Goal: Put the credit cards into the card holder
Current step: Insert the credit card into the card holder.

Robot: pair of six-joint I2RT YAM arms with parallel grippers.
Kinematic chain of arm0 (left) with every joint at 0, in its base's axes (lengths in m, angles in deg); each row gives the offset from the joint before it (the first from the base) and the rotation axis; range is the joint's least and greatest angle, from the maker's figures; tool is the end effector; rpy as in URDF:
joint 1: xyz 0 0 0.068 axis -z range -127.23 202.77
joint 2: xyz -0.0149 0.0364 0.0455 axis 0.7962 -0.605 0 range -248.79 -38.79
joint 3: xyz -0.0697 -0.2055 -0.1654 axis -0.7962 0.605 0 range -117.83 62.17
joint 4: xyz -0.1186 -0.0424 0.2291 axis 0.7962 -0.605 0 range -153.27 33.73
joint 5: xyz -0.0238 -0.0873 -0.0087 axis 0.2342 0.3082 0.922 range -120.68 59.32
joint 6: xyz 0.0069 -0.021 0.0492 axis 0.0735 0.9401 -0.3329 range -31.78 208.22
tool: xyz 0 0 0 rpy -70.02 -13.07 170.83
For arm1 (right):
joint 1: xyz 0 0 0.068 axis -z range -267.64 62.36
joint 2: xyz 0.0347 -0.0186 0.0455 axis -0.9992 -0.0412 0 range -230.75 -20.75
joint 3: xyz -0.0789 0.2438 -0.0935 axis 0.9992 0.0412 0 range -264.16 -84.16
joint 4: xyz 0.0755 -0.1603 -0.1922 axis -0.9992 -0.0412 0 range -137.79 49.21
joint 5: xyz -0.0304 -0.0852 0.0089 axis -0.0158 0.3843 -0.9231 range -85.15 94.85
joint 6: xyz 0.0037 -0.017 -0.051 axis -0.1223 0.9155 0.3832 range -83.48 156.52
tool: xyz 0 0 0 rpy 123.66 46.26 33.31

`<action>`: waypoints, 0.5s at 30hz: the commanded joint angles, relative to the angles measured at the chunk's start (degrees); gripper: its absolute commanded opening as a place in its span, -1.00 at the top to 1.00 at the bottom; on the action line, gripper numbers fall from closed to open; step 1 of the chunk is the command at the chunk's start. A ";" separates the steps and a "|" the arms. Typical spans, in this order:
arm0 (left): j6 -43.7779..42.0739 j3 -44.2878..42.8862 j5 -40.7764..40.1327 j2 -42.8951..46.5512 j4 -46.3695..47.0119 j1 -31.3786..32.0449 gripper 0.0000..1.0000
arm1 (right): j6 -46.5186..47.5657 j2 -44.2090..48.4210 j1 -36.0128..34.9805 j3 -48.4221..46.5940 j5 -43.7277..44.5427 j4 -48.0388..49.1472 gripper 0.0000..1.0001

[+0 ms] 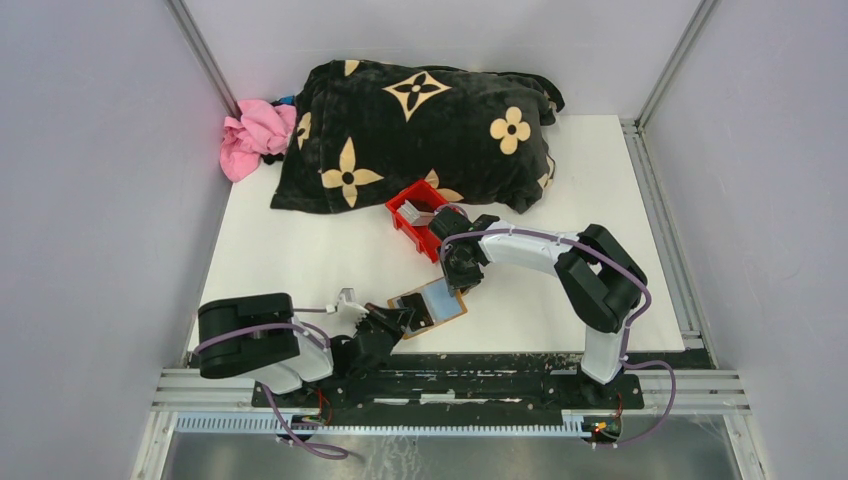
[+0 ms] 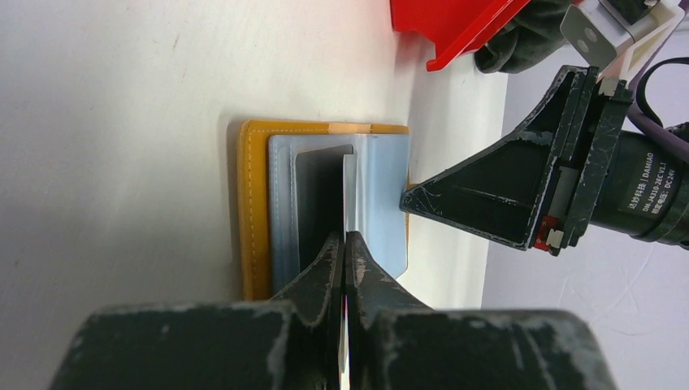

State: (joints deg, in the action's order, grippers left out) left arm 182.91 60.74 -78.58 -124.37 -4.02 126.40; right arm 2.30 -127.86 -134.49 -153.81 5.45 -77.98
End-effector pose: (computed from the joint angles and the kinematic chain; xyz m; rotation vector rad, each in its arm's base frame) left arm 0.0725 -0.1532 0.0874 -0.8604 1.8976 -1.0262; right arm 0.2448 0.2607 0.1587 -0.3194 2.9038 0.2443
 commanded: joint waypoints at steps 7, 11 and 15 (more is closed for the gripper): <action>-8.76 0.44 -0.32 1.33 1.75 -0.08 0.94 | 0.29 -3.29 -0.18 0.62 0.46 -1.17 0.28; -10.68 0.03 0.27 1.64 3.87 -0.56 0.94 | 0.34 -3.37 -0.17 0.57 0.32 -1.10 0.28; -12.00 -0.61 1.05 1.82 4.24 -1.45 0.94 | 0.30 -3.37 -0.18 0.61 0.19 -1.02 0.28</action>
State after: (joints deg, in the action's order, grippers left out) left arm 176.92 60.74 -77.42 -123.37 -2.05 125.76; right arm 2.32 -128.10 -134.34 -154.07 5.01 -78.22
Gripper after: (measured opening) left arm 0.043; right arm 0.360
